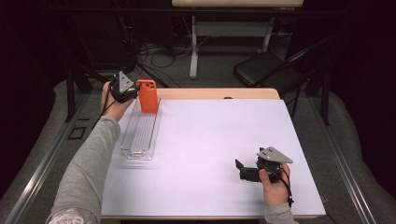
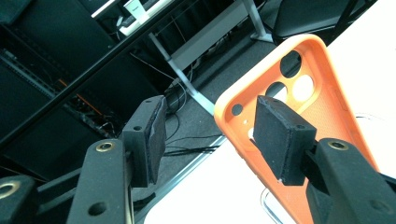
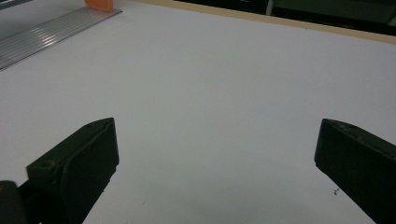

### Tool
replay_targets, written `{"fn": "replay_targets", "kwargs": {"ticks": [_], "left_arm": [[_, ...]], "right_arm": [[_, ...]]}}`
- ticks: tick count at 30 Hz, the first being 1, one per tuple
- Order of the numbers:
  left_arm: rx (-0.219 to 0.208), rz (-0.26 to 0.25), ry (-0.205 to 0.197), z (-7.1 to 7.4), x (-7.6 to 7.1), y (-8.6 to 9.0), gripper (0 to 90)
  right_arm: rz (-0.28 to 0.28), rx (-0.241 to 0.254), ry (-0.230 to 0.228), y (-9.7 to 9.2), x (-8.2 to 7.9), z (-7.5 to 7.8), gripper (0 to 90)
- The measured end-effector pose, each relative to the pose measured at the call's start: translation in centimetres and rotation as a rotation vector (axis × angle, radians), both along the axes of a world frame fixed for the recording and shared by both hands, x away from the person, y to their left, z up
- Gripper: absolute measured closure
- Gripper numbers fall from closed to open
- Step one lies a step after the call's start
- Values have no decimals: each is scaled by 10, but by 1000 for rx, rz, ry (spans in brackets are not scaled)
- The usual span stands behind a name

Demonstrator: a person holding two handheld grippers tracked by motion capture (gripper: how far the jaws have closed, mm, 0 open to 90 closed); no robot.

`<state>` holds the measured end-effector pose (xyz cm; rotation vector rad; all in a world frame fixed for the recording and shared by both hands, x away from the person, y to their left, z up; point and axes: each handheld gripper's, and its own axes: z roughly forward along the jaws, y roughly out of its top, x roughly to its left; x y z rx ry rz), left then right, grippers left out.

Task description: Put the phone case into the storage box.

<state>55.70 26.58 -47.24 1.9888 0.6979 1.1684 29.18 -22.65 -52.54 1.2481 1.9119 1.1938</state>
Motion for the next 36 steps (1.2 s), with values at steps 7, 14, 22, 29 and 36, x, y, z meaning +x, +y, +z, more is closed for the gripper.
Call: {"fn": "replay_targets", "kwargs": {"ticks": [7,14,22,29,36], "left_arm": [[-42,26,49,4,-4,-2,430],[-75,48,79,11,-8,3,427],[-180,59,119,22,-15,10,399],[-232,68,174,29,-20,12,400],[-299,61,244,34,-26,10,360]], "right_arm": [[4,-6,3,1,0,-1,0],[7,-6,1,0,0,0,0],[11,-4,-6,-1,-1,0,0],[19,-5,-5,1,-2,-1,0],[31,-7,-7,3,-2,-1,0]]}}
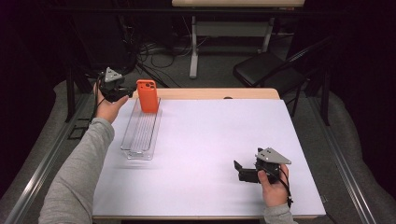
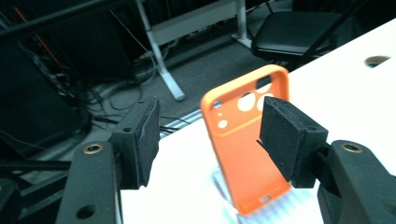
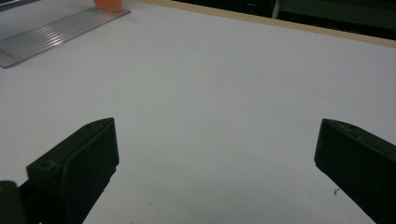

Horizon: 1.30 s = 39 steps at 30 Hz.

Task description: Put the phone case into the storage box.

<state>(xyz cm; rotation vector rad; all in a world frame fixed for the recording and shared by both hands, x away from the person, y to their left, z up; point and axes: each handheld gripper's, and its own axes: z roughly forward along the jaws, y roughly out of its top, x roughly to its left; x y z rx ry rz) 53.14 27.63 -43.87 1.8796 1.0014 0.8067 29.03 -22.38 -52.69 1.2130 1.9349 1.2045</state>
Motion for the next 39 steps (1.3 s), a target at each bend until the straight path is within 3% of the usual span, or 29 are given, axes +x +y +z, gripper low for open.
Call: {"fn": "replay_targets", "kwargs": {"ticks": [3,5,9,15,22,27,30,34,36,39], "left_arm": [[-40,-16,45,3,-4,-2,337],[-42,-31,62,5,-7,-3,335],[-39,-37,72,10,-15,-7,329],[-87,-85,81,19,-32,-15,299],[-113,-137,111,25,-50,-22,190],[-115,-162,118,30,-62,-25,159],[-145,-182,123,31,-69,-25,158],[-162,-179,115,32,-83,-27,154],[-162,-181,88,33,-93,-28,154],[-151,-209,82,34,-107,-32,154]], "right_arm": [[4,2,0,0,-1,-1,0],[8,1,6,0,-2,-2,0],[17,9,3,-1,-3,-1,0],[15,14,6,-4,-6,-1,0],[21,13,6,-3,-5,-1,0],[20,12,2,-3,-4,-1,0],[14,18,1,-4,-4,0,0],[15,12,0,-5,-5,1,0],[15,14,1,-5,-6,1,0],[13,10,-3,-5,-7,1,0]]}}
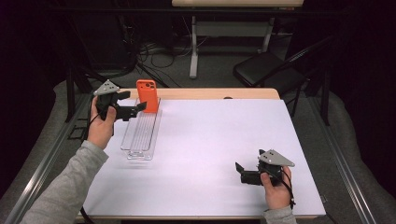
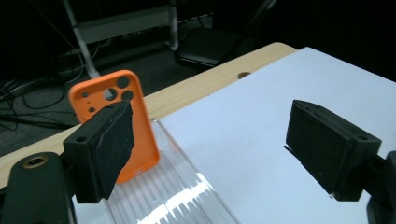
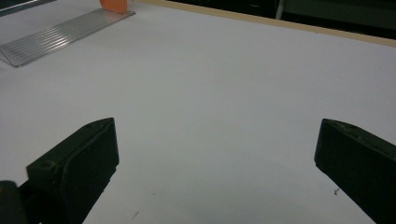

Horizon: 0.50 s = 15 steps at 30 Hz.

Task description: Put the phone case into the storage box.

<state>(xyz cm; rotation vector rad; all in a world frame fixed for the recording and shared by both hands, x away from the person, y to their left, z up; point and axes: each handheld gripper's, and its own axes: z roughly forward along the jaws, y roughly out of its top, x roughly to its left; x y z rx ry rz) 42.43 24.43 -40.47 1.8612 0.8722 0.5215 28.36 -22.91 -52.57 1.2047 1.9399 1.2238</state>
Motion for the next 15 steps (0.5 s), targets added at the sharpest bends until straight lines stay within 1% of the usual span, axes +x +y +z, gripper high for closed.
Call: {"fn": "replay_targets", "kwargs": {"ticks": [2,6,8,9,11,15], "left_arm": [[13,-10,4,0,-10,-3,154],[-31,-46,22,-5,-28,-9,154],[-31,-58,36,-8,-36,-12,154],[-39,-62,38,-10,-40,-13,154],[-34,-66,31,-14,-48,-16,154],[-28,-73,1,-20,-64,-20,154]], "right_arm": [[-1,-3,-1,0,0,0,0],[2,-8,2,0,0,0,0],[2,-7,2,0,0,0,0],[2,-7,0,0,0,0,0],[2,-7,1,0,0,-1,0],[2,-4,0,1,1,-1,0]]}}
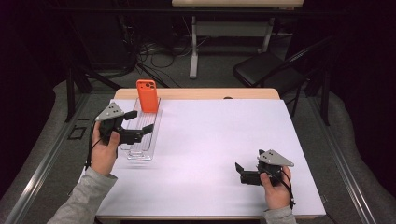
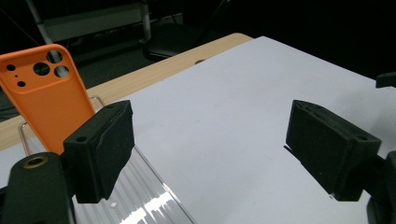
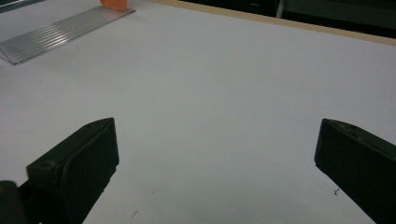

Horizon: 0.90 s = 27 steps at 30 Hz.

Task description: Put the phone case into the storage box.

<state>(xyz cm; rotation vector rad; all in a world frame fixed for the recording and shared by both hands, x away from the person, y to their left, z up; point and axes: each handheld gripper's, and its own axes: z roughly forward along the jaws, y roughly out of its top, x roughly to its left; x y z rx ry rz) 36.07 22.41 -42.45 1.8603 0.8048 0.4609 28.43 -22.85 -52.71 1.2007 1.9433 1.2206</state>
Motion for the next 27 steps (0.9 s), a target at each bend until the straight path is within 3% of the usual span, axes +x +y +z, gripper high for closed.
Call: {"fn": "replay_targets", "kwargs": {"ticks": [5,11,16,21,27], "left_arm": [[-24,0,-29,-14,-17,0,154],[-13,-6,-29,-27,-30,4,155],[-12,-15,-29,-39,-36,9,154],[-53,-23,-18,-52,-41,14,155],[-59,-17,-4,-66,-44,16,155]], "right_arm": [[2,-4,6,0,-1,-1,0],[3,-3,5,1,-1,-1,0],[3,-4,8,1,-1,-2,0],[5,-9,5,1,-1,-3,0],[5,-10,7,1,-2,-5,0]]}}
